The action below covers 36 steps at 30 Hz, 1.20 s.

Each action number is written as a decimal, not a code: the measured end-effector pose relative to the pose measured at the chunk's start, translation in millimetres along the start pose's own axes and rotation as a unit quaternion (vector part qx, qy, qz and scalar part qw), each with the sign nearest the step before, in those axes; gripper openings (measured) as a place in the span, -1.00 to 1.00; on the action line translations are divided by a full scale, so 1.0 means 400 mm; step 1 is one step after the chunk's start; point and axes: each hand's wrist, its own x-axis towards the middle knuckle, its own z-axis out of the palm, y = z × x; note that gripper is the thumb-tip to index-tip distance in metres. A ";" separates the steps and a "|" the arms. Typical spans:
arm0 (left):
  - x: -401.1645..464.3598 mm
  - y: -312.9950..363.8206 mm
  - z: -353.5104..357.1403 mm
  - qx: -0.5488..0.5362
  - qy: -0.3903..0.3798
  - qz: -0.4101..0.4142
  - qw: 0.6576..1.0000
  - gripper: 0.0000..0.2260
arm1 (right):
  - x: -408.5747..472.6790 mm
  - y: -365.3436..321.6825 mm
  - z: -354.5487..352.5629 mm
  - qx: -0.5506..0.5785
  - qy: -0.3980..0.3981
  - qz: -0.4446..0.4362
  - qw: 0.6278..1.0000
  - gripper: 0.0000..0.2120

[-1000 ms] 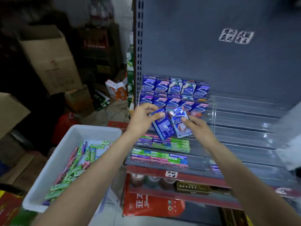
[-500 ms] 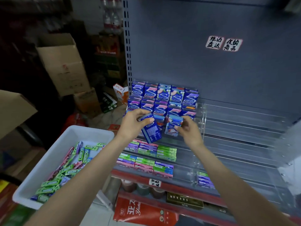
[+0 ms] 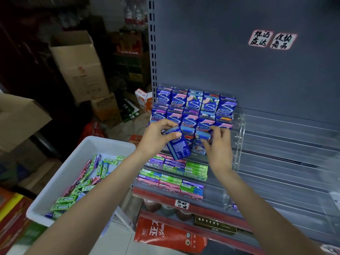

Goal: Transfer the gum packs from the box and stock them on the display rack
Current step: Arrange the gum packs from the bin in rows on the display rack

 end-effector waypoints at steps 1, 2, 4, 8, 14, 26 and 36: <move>0.002 0.005 0.006 -0.006 -0.005 0.006 1.000 -0.86 | 0.001 -0.009 -0.018 0.023 0.012 -0.012 1.000 -0.69; 0.005 0.011 0.013 -0.014 -0.009 0.012 1.000 -0.86 | 0.002 -0.016 -0.036 0.063 0.009 -0.024 0.998 -0.76; 0.011 0.028 0.028 -0.025 -0.005 0.022 0.999 -0.84 | 0.004 -0.034 -0.077 0.167 -0.064 -0.013 0.984 -0.78; 0.021 0.062 0.055 -0.071 -0.029 0.060 0.995 -0.84 | 0.002 -0.050 -0.126 0.396 -0.275 0.172 0.859 -0.71; 0.021 0.074 0.072 -0.103 -0.096 0.040 0.989 -0.75 | 0.000 -0.012 -0.151 0.618 -0.230 0.249 0.709 -0.83; 0.016 0.082 0.119 -0.005 -0.113 0.061 0.992 -0.70 | -0.006 0.022 -0.143 0.274 -0.160 -0.003 0.948 -0.77; 0.005 -0.035 0.063 0.498 -0.135 0.106 0.850 -0.52 | -0.024 0.039 -0.038 0.129 -0.044 0.046 0.990 -0.61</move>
